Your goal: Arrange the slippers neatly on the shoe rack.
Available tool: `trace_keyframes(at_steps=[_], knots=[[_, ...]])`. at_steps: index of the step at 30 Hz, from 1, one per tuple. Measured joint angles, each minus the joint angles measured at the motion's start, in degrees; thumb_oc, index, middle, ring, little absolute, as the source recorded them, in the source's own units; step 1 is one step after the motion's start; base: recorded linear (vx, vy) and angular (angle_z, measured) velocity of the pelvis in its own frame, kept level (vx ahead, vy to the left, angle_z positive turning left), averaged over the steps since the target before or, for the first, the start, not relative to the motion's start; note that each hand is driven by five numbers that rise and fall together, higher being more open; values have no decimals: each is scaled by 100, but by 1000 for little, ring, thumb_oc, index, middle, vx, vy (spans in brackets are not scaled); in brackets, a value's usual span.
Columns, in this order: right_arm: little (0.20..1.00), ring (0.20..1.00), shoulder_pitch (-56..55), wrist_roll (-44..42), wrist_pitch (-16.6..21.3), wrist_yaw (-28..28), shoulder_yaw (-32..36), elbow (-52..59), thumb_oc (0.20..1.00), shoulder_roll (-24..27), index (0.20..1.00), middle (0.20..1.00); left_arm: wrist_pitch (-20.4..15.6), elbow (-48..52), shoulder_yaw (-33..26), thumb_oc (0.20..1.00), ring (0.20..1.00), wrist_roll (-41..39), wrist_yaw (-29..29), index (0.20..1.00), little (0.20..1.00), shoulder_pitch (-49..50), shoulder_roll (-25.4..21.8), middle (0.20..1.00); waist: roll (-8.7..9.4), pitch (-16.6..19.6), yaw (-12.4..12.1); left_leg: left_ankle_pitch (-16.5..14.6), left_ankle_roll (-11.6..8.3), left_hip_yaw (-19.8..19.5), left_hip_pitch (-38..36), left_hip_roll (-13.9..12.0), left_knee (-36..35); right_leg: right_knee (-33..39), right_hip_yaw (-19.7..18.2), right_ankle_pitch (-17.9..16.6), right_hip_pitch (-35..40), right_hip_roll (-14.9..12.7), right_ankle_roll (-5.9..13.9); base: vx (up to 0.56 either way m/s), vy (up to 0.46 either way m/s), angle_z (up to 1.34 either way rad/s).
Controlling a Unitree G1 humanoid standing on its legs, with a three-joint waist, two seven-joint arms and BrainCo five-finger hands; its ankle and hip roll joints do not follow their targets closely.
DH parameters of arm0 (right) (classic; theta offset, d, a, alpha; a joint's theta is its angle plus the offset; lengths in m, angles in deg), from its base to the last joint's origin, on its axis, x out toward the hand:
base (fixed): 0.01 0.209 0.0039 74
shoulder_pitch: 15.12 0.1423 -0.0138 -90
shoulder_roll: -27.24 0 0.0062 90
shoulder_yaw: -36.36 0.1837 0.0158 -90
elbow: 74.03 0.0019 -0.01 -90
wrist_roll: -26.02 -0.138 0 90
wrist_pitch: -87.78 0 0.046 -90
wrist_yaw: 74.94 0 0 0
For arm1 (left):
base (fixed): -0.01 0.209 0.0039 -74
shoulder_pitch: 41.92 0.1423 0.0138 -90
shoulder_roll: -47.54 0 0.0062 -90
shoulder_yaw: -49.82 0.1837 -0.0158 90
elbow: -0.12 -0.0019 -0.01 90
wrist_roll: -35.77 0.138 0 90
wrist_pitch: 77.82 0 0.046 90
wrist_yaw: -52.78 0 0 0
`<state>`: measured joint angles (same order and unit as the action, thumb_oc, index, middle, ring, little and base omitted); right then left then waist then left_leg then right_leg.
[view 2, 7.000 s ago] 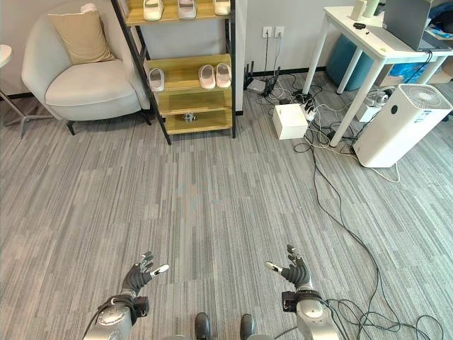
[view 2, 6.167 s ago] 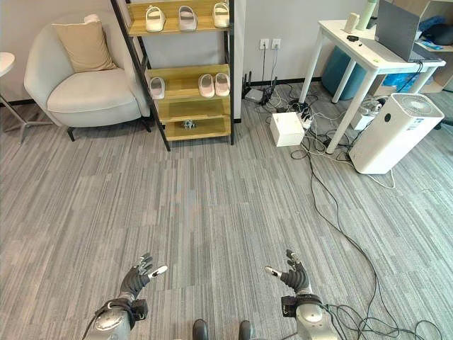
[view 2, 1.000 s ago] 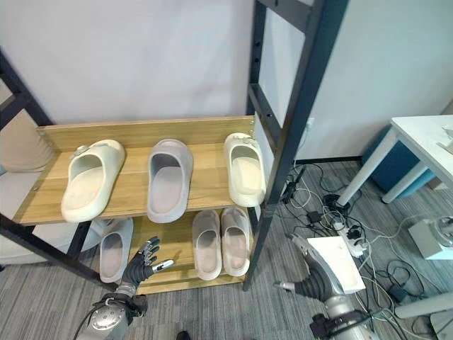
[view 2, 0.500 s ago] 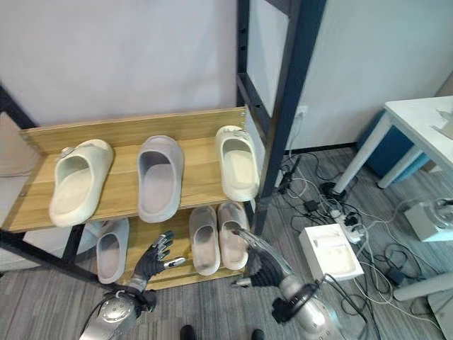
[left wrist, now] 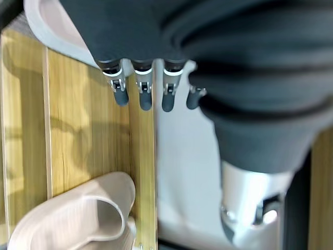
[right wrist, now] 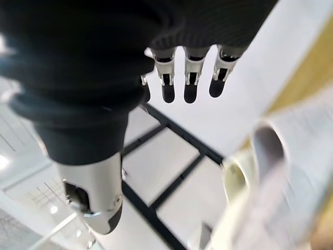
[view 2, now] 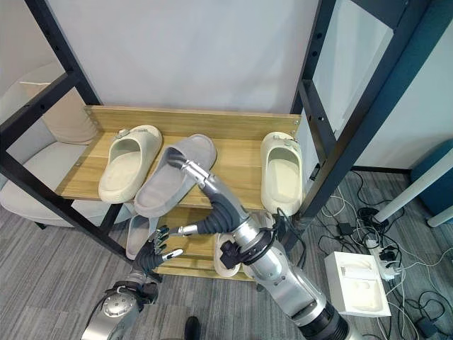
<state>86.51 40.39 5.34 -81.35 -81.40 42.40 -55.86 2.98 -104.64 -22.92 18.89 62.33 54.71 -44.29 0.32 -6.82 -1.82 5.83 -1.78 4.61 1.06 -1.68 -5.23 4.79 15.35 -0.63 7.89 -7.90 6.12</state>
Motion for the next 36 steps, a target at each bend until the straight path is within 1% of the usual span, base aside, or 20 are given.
trace_keyframes(at_steps=[6,9,15,19,23,25,27,28,32,36], knots=[[1000,1000,-151,667,-15,-441,622,20,1000,70,1000,1000,0,0,18,1000,1000,0,-2,1000,1000,1,21,1000,3,2,29,-1,2,-9,0,-3,-1,0,1,-2,1,5,1,0,0,0],[1000,1000,-272,1042,-21,-705,782,100,1000,66,1000,1000,0,-1,23,1000,1000,-1,1,1000,1000,4,33,1000,5,3,39,-1,2,-10,0,-3,-1,0,-1,-1,1,7,1,0,0,0],[1000,1000,-325,1863,-74,-1198,801,40,1000,55,1000,1000,-2,-7,73,1000,1000,0,119,1000,1000,1,57,1000,7,11,83,0,2,-10,-1,-4,0,-1,-2,-2,2,11,0,0,0,0],[1000,1000,-94,2057,-206,-1310,744,-210,1000,44,1000,1000,-6,-7,75,1000,1000,-2,155,1000,1000,3,58,1000,16,46,63,1,3,-22,0,-5,0,-1,1,-2,7,16,-1,0,0,0],[1000,1000,522,2128,-325,-1435,356,-752,1000,-84,1000,1000,-8,-13,73,1000,1000,-49,170,1000,1000,7,67,1000,14,130,-20,7,2,-61,3,-5,1,-1,21,-2,15,25,-1,4,7,3],[1000,1000,841,2220,-441,-1460,303,-1108,1000,-246,1000,1000,-9,-30,73,1000,1000,-51,170,1000,1000,16,67,1000,9,136,-121,20,4,-84,6,-4,0,-1,47,-1,27,37,-2,11,19,7],[1000,1000,883,2224,-457,-1473,290,-1200,1000,-256,1000,1000,-9,-34,69,1000,1000,-64,170,1000,1000,30,64,1000,13,139,-193,24,6,-89,10,-2,0,0,54,-1,29,28,-2,0,0,0],[1000,1000,1061,2227,-521,-1496,170,-1510,1000,-267,1000,1000,-9,-80,63,1000,1000,-106,168,1000,1000,48,60,1000,12,141,-215,27,6,-98,12,1,0,0,57,-2,30,41,-2,0,0,0],[1000,1000,1105,2274,-672,-1495,149,-1856,1000,-263,1000,1000,-9,-139,51,1000,1000,-227,160,1000,1000,92,66,1000,19,151,-313,61,8,-179,83,7,0,0,151,-1,11,41,-3,7,6,10],[1000,1000,1098,2276,-697,-1505,151,-2217,1000,-252,1000,1000,-10,-140,18,1000,1000,-227,142,1000,1000,268,67,1000,19,150,-421,76,7,-263,118,19,0,0,217,1,8,42,-4,17,7,9]])
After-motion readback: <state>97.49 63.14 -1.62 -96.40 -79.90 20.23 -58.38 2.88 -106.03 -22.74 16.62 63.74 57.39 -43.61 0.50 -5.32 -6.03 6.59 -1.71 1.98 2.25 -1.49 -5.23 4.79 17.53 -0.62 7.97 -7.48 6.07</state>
